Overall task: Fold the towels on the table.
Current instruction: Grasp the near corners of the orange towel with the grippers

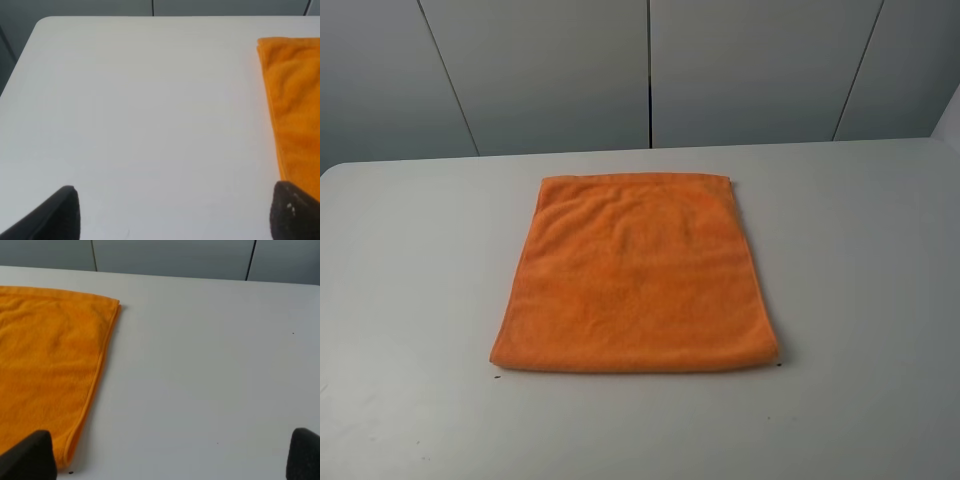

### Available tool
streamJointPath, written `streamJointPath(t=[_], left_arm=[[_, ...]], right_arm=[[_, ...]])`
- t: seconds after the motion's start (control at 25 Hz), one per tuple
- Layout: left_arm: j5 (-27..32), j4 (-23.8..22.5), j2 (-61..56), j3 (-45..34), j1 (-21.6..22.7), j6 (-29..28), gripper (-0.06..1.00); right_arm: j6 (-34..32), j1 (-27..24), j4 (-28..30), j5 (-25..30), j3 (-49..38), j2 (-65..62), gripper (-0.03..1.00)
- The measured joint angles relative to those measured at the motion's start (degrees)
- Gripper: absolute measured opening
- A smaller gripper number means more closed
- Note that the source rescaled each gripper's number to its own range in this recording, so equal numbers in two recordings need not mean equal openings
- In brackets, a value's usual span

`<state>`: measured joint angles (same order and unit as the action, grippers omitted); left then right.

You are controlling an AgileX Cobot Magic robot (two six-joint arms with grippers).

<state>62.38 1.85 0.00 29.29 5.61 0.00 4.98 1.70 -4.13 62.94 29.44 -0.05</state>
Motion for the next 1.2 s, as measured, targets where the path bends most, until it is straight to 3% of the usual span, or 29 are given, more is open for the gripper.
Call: streamJointPath(t=[1.2], left_arm=[[0.0, 0.2, 0.0, 0.0, -0.1, 0.0, 0.98]], right_arm=[[0.0, 0.0, 0.0, 0.0, 0.0, 0.0, 1.0]])
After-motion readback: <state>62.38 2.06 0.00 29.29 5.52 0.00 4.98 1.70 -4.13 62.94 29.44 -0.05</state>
